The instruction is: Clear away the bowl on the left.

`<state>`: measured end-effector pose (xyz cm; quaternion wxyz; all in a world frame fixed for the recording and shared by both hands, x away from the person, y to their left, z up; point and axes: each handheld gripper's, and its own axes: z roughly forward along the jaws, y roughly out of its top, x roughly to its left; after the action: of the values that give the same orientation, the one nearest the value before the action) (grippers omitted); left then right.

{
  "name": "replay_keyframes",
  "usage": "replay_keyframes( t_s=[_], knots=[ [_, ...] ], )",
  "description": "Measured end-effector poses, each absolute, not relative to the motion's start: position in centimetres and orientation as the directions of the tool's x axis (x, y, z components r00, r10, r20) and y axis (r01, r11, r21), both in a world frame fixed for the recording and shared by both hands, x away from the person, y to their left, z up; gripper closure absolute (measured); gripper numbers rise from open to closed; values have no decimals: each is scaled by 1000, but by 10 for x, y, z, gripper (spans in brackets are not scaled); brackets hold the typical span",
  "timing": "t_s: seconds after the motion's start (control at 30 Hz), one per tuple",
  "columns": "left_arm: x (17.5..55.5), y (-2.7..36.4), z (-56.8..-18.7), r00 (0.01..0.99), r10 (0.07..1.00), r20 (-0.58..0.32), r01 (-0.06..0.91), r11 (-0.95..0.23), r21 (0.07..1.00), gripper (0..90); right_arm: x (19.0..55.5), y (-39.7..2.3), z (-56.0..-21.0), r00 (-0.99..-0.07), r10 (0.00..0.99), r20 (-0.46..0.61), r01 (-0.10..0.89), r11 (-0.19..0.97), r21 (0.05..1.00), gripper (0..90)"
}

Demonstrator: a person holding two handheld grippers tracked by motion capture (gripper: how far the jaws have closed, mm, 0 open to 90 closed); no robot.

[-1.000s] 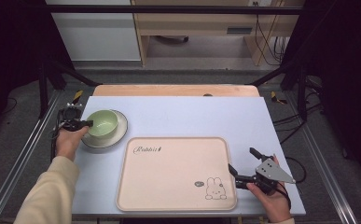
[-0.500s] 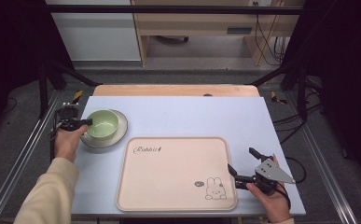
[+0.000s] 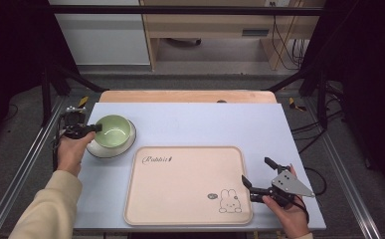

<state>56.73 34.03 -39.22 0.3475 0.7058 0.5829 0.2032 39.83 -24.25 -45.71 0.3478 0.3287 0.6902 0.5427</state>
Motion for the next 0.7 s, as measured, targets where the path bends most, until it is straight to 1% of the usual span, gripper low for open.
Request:
replay_keyframes(
  t_s=[0.17, 0.5, 0.7],
  knots=[
    [564, 328, -384, 275, 955, -111, 666, -106, 739, 834, 398, -244, -457, -537, 834, -128, 70, 195, 978, 52],
    [559, 291, -375, 380, 918, -108, 630, -172, 757, 834, 398, -245, -456, -532, 837, -128, 70, 194, 979, 54],
    [557, 276, -375, 413, 904, -112, 621, -190, 760, 833, 398, -245, -456, -532, 837, -129, 70, 195, 978, 55]
  ],
)
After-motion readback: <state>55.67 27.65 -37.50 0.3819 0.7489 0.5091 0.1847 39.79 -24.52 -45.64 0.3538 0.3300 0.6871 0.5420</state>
